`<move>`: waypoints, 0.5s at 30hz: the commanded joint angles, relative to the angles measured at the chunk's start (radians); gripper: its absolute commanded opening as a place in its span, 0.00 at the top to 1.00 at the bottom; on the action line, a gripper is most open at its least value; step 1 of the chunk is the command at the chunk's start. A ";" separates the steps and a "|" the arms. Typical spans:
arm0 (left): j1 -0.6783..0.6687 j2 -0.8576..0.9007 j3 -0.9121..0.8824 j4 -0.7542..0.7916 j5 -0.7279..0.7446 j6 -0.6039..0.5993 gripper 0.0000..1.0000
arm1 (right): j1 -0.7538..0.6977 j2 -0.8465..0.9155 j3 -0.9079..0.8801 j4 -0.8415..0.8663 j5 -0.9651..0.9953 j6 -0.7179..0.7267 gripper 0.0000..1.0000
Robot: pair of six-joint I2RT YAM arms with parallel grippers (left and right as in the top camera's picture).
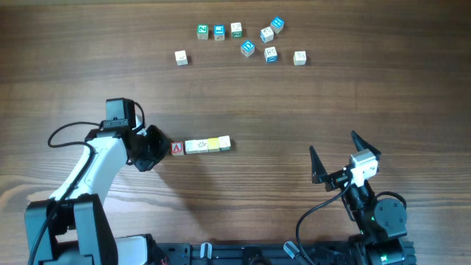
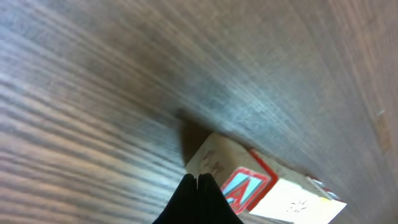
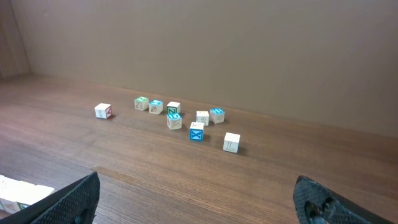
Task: Form a horizontal line
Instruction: 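Lower the 'A' block against the row's left end and release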
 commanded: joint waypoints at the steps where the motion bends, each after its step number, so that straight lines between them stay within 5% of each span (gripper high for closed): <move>1: 0.002 0.006 -0.005 0.020 -0.087 0.023 0.96 | -0.008 -0.006 -0.001 0.002 0.003 0.006 0.00; 15: 0.002 0.006 -0.005 0.046 0.076 0.021 0.96 | -0.008 -0.006 -0.001 0.002 0.003 0.006 0.00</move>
